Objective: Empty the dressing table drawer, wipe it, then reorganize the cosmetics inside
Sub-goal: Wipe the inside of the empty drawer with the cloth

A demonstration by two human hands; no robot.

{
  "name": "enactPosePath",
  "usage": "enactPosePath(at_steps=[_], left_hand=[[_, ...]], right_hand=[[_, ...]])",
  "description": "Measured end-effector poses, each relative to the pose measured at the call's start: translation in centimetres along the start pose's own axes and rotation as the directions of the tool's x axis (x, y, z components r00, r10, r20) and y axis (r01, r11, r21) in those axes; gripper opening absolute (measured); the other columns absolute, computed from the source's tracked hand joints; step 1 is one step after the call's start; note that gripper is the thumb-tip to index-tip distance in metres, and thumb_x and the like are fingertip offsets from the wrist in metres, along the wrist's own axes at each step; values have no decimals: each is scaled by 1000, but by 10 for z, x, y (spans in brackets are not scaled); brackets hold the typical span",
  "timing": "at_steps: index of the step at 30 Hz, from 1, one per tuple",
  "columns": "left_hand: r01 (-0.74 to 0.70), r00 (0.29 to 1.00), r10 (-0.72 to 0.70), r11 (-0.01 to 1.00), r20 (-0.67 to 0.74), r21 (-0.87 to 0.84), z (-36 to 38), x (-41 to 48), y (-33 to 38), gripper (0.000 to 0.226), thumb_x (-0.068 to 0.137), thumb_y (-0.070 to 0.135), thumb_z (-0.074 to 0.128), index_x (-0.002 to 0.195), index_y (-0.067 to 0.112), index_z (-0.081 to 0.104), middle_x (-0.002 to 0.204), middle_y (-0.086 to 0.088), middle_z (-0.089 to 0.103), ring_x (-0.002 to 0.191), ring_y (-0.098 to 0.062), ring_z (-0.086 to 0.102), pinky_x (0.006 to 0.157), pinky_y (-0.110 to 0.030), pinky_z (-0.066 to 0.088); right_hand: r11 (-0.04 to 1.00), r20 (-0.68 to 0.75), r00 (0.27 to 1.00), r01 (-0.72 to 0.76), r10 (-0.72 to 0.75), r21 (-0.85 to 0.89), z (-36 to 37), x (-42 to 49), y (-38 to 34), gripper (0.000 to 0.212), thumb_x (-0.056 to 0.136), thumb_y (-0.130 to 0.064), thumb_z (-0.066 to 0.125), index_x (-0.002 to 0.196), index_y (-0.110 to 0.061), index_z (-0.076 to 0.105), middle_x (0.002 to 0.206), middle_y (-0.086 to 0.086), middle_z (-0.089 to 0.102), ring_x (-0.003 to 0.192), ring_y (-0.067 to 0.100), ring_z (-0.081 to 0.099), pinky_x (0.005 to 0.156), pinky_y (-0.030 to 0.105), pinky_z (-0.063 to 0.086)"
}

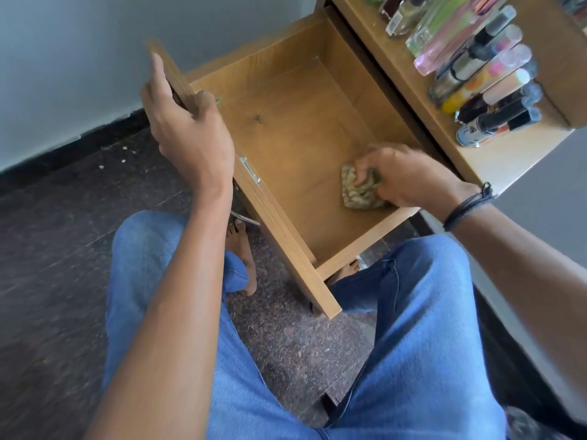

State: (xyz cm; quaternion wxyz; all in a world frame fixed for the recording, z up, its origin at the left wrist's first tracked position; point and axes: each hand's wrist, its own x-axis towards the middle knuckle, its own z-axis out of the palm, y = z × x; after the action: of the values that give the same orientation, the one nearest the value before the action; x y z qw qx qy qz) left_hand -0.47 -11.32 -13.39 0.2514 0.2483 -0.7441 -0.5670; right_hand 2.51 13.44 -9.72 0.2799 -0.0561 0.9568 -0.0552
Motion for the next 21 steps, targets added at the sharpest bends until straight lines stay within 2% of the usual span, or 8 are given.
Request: enactPosePath(at_steps=[3, 6, 8, 9, 11, 14, 17, 21], left_hand=[[-4, 1000, 4, 1000, -7, -20, 1, 2, -4, 66, 82, 9, 51, 148, 8, 47, 123, 7, 56, 104, 17, 53, 93, -22, 50], [-19, 1000, 19, 999, 0, -43, 3, 2, -8, 67, 82, 7, 52, 149, 7, 46, 120, 10, 54, 100, 29, 46, 89, -12, 47], [-31, 999, 31, 998, 6, -51, 4, 2, -10, 67, 83, 4, 52, 149, 5, 45, 118, 11, 52, 96, 32, 46, 84, -7, 44], [-33, 999, 33, 998, 5, -51, 4, 2, -10, 67, 83, 3, 52, 149, 5, 45, 117, 12, 52, 94, 33, 46, 82, -6, 43], [-29, 1000, 29, 998, -1, -52, 4, 3, -10, 67, 82, 3, 51, 149, 5, 45, 115, 13, 51, 92, 32, 46, 80, -6, 43], [-18, 1000, 18, 998, -6, -57, 4, 4, -10, 67, 81, 5, 52, 148, 6, 47, 118, 13, 53, 97, 29, 47, 83, -8, 44], [-10, 1000, 10, 998, -7, -59, 5, 5, -10, 67, 81, 7, 51, 148, 7, 47, 119, 17, 53, 102, 25, 49, 84, -8, 44], [-15, 1000, 15, 998, -1, -63, 4, 5, -12, 67, 81, 7, 51, 148, 6, 47, 120, 17, 53, 103, 23, 50, 85, -8, 44]], right_hand=[[993, 43, 994, 106, -104, -48, 5, -2, -13, 46, 82, 7, 57, 108, -29, 72, 155, 5, 46, 137, 31, 50, 108, 37, 42], [974, 147, 963, 226, -224, 0, 14, -5, -27, 49, 80, 7, 58, 89, -40, 71, 137, -12, 52, 131, 14, 48, 106, 41, 46], [954, 227, 929, 299, -291, -1, 19, -4, -34, 54, 82, 6, 58, 90, -45, 70, 125, -21, 43, 120, -4, 33, 114, 33, 31], [943, 263, 911, 332, -319, -4, 21, -2, -36, 51, 85, 5, 59, 94, -44, 73, 121, -22, 41, 114, -7, 27, 112, 28, 25], [923, 291, 882, 386, -371, 7, 25, 2, -42, 43, 88, -2, 65, 98, -42, 76, 116, -24, 44, 114, -2, 32, 107, 28, 32], [916, 256, 887, 401, -385, -13, 29, -1, -51, 42, 86, -1, 63, 91, -42, 71, 118, -17, 50, 115, 14, 42, 92, 38, 50], [899, 218, 894, 422, -392, -114, 33, -5, -58, 43, 82, 3, 54, 97, -36, 63, 118, -13, 40, 116, 17, 42, 73, 33, 44], [903, 242, 901, 401, -360, -152, 24, 4, -44, 44, 88, -2, 61, 105, -42, 59, 123, -15, 44, 121, 16, 44, 76, 32, 49]])
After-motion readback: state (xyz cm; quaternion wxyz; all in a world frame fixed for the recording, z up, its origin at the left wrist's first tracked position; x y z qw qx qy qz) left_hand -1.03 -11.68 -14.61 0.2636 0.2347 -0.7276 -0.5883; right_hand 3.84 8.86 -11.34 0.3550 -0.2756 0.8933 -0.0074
